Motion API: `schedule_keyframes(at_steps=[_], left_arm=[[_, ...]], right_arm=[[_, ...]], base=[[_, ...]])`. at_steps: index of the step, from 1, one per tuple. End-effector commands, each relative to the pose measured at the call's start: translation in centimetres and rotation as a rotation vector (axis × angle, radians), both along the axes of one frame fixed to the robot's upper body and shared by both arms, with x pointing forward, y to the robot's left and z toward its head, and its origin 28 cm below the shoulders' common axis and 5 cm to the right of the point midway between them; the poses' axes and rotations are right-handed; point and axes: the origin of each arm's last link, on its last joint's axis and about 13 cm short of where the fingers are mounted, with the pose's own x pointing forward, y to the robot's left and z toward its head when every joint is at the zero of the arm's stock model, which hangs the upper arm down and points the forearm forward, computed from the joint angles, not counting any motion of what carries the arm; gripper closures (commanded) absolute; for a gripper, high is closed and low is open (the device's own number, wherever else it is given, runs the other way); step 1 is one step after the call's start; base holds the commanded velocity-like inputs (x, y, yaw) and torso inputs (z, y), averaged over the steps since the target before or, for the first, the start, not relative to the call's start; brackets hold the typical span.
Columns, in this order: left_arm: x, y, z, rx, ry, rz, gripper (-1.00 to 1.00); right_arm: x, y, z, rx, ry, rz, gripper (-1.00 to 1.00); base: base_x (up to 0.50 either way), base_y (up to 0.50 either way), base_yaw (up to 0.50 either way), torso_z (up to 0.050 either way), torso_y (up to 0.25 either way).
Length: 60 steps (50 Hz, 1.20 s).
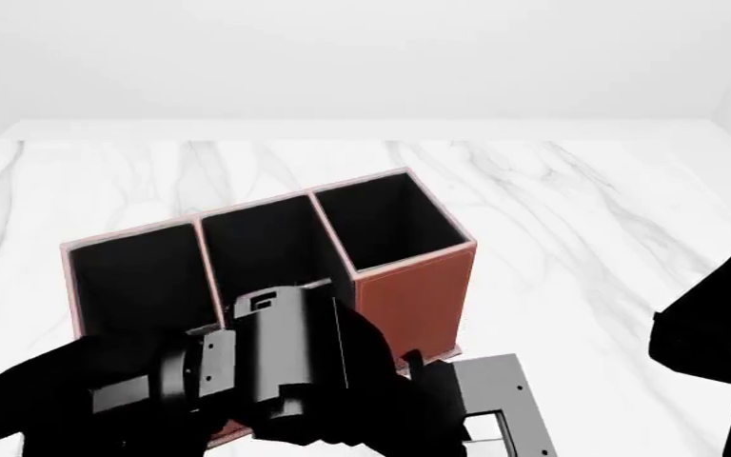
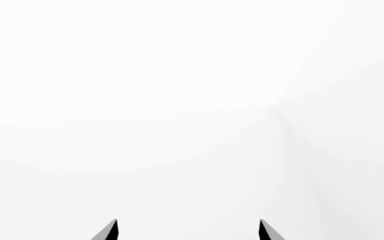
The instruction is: Pick up the book and place it in the back compartment of the caddy.
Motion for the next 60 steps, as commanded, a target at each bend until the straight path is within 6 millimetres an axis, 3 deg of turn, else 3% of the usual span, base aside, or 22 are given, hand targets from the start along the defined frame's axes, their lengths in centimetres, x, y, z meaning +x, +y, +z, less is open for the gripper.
schedule_keyframes(at_steps=[1,13,23,31,60], left_arm=[[-0.7,0.7,4.8,-0.126,-0.04,-0.001,1.0],[-0.6,2.6,7.6,-0.161,-0.136,0.049,1.0],[-1.3,5.1,11.7,-0.242,-0.227,0.106,1.0],[-1.8,5.9,12.5,-0.248,-0.254,0.109,1.0],[-4.1,10.7,20.2,-0.309,-0.414,0.215,1.0]], right_arm=[[-0.1,0.0,0.0,-0.019,-0.004,-0.012,-1.0],[-0.1,0.1,-0.1,-0.025,-0.003,-0.01,-1.0],[0.0,0.2,-0.3,-0.025,0.003,-0.005,-1.0],[0.0,0.3,-0.3,-0.027,0.007,0.001,-1.0],[0.1,0.6,-0.4,-0.029,0.018,0.015,-1.0]], base=[[0.0,0.0,0.0,0.0,0.0],[0.0,0.0,0.0,0.0,0.001],[0.0,0.0,0.0,0.0,0.001],[0.0,0.0,0.0,0.0,0.0],[0.0,0.0,0.0,0.0,0.001]])
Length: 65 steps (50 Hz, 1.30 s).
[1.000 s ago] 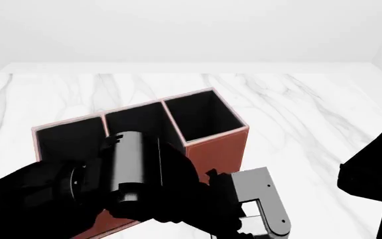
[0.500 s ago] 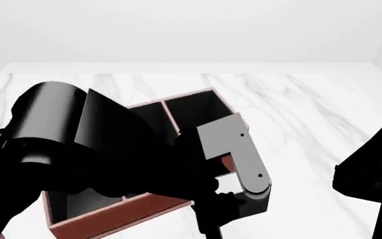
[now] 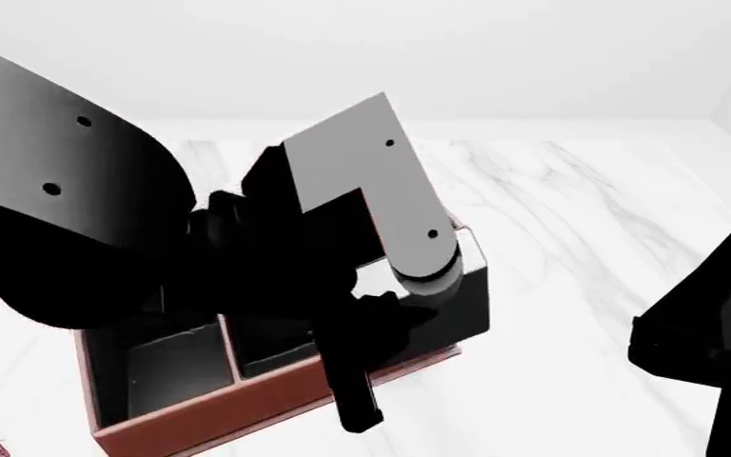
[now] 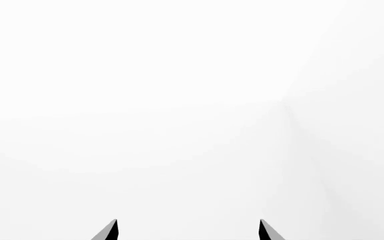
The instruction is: Pick up the book and place it in the back compartment of the caddy.
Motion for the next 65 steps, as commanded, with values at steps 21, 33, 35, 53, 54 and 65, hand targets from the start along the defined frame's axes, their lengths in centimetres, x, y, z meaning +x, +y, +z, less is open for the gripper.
schedule_keyframes(at_steps=[21,33,35,53,54,65], left_arm=[[-3.5,3.8,6.5,-0.001,-0.177,0.046,1.0],[-5.5,4.4,8.1,0.071,-0.218,-0.011,1.0],[-5.8,4.6,8.4,0.084,-0.228,-0.016,1.0],[-4.0,5.8,11.3,0.149,-0.254,-0.003,1.0],[-3.6,5.8,11.3,0.159,-0.243,0.007,1.0],[-0.4,6.4,11.4,0.246,-0.213,0.136,1.0]], right_arm=[[0.0,0.2,0.0,-0.022,0.001,-0.002,-1.0],[0.0,0.2,-0.1,-0.024,0.004,-0.001,-1.0],[0.0,0.3,0.0,-0.025,0.004,0.0,-1.0],[0.2,0.6,-0.3,-0.028,0.011,0.014,-1.0],[0.2,0.5,-0.3,-0.027,0.01,0.015,-1.0],[0.3,0.5,-0.3,-0.023,0.015,0.014,-1.0]], base=[[0.0,0.0,0.0,0.0,0.001],[0.0,0.0,0.0,0.0,0.002],[0.0,0.0,0.0,0.0,0.0],[0.0,0.0,0.0,0.0,0.001],[0.0,0.0,0.0,0.0,0.0],[0.0,0.0,0.0,0.001,0.001]])
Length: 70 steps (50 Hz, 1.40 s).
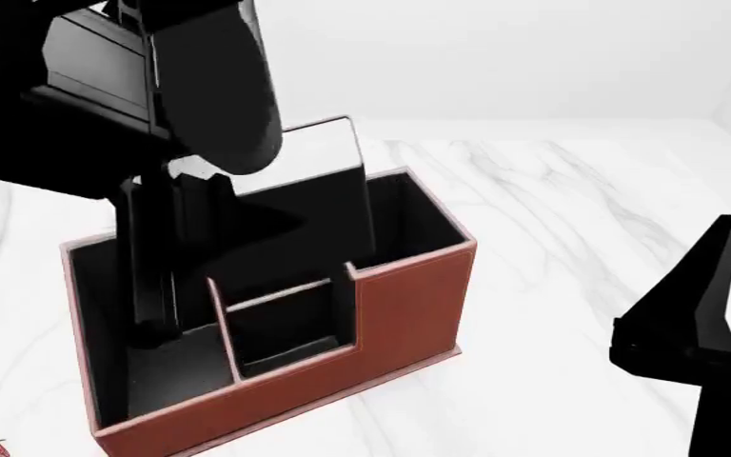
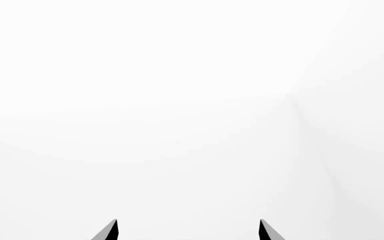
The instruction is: Pick up the book and place it in the back compartment of the caddy.
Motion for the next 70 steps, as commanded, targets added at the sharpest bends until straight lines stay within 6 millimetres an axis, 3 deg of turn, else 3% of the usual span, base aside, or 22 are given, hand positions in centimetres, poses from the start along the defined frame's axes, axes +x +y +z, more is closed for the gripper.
schedule_keyframes(at_steps=[1,14,23,34,55,70], left_arm=[[1.7,0.7,1.7,0.053,-0.069,0.095,1.0],[3.3,0.3,1.5,0.092,-0.046,0.124,1.0],[6.0,-0.1,-0.6,0.067,0.037,0.097,1.0],[9.1,-0.4,-2.6,-0.085,0.173,0.081,1.0],[9.8,-0.3,-1.6,-0.388,0.148,0.127,1.0],[9.7,-0.2,-2.7,-0.253,0.23,0.109,1.0]], right_arm=[[0.1,0.0,-0.1,-0.014,-0.003,-0.011,-1.0],[0.1,0.1,-0.1,-0.019,-0.003,-0.003,-1.0],[0.0,0.4,-0.1,-0.023,-0.002,0.003,-1.0],[0.1,0.2,-0.2,-0.01,0.008,0.002,-1.0],[0.4,0.5,-0.9,-0.017,0.032,0.018,-1.0],[0.4,0.7,-1.0,-0.02,0.036,0.026,-1.0]], base=[[0.0,0.0,0.0,0.0,0.0],[0.0,0.0,0.0,0.0,0.002],[0.0,0.0,0.0,0.0,0.001],[0.0,0.0,0.0,0.0,0.001],[0.0,0.0,0.0,0.0,0.001],[0.0,0.0,0.0,0.0,0.001]])
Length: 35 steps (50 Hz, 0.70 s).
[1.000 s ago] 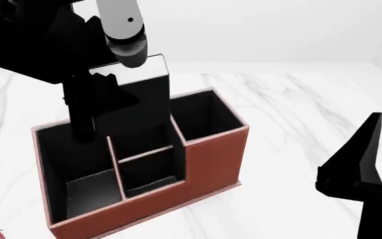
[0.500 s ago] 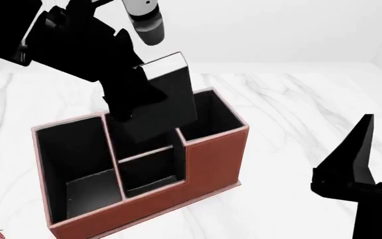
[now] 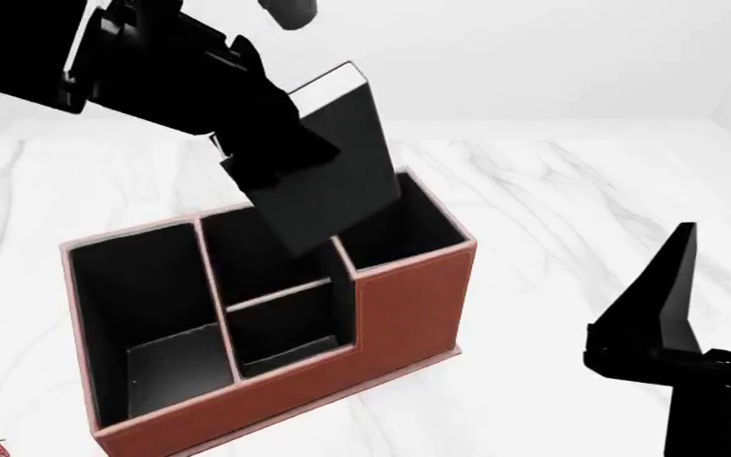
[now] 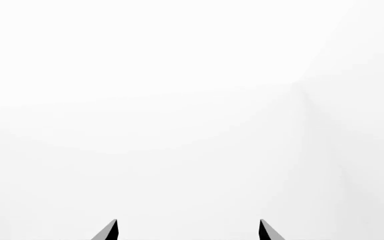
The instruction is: Pick up the book and place it in the back compartment of the caddy.
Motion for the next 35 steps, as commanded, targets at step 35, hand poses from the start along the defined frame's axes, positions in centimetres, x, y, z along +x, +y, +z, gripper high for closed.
schedule_keyframes(at_steps=[35], left_arm=[[-0.7,1.8,-1.6,0.096,0.042,0.058,1.0]], right_arm=[[0.1,0.4,-0.6,-0.022,0.016,0.012,-1.0]], base=[[0.0,0.0,0.0,0.0,0.001]])
